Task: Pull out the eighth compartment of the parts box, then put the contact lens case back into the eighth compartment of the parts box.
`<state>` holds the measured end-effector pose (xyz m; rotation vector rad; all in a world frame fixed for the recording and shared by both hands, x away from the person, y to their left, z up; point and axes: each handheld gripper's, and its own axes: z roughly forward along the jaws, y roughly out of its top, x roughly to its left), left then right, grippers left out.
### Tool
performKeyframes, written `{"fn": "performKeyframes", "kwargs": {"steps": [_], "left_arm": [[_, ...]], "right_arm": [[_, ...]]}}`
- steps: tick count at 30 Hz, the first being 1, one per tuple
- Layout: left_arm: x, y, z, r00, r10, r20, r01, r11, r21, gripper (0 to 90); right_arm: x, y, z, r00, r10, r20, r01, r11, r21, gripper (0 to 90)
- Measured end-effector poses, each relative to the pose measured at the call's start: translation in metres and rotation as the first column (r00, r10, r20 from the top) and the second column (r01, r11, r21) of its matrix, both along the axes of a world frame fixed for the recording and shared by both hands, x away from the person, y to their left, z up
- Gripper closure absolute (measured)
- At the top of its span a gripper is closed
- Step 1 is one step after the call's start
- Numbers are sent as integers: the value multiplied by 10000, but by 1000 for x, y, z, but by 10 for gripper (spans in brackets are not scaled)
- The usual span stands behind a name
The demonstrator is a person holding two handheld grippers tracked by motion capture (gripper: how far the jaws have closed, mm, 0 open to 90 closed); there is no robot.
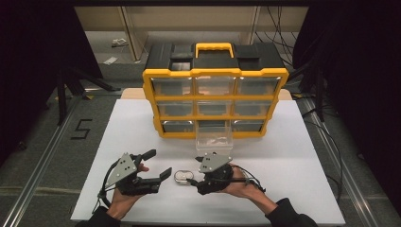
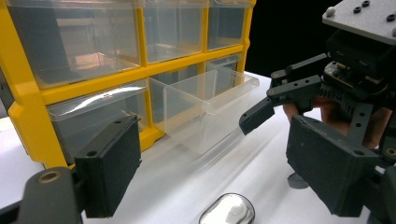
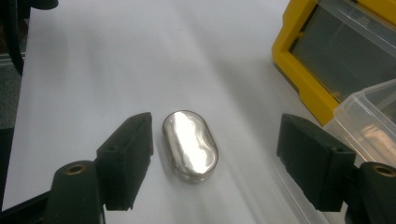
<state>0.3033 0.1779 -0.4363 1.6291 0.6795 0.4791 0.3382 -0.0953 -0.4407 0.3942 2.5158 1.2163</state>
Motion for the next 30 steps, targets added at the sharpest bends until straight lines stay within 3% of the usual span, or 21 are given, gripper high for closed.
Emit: {"fn": "performKeyframes", "kwargs": {"steps": [8, 30], "left_arm": [[1, -1, 0, 10000, -8, -28, 8, 10000, 0, 176], [1, -1, -1, 10000, -19, -93, 20, 10000, 24, 176]], "right_arm": [[5, 7, -7, 9994, 173, -306, -172, 9998, 47, 282], [8, 23, -18, 9975, 390, -597, -401, 9990, -183, 285]]}}
